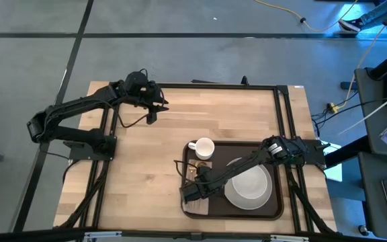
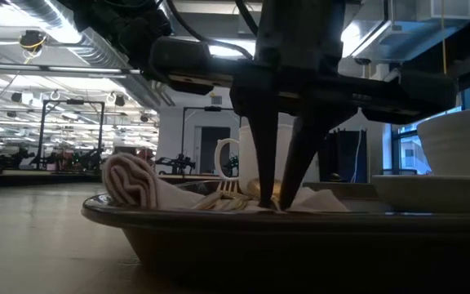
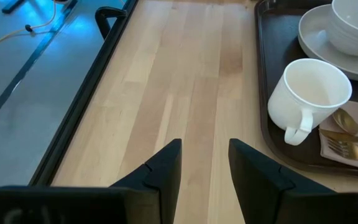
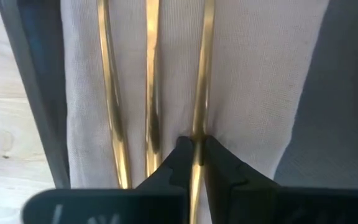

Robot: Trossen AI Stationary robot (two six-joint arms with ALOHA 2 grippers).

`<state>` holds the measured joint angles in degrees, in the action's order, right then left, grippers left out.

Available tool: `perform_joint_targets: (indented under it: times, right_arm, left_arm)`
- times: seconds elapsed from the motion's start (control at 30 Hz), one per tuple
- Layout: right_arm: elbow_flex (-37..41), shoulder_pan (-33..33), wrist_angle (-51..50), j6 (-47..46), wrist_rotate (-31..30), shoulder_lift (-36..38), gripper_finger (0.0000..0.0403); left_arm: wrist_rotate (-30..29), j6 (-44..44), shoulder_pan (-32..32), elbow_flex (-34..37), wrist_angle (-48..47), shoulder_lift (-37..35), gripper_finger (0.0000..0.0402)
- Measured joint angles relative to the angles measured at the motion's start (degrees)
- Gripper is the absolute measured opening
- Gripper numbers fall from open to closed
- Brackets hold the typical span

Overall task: Set up tray
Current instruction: Adjust the gold spoon on the brown napkin, then adjust the brown napkin

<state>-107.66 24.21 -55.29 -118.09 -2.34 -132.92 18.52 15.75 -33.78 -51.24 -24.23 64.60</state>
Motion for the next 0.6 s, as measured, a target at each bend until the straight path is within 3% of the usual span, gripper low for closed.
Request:
perform_joint_targets:
  times: [0.33, 0.6]
  right_arm:
    - [-0.04, 0.0, -0.32, 0.01, 0.57, 0.0, 0.0105]
    - [-4.07, 0.0, -5.48, 0.03, 0.56, -0.07, 0.0116]
  left_arm:
    - [0.0, 0.0, -0.01, 0.0, 0.0, 0.0, 0.0127]
    - [-0.39, 0.29, -0.07, -0.02, 0.5, 0.0, 0.0127]
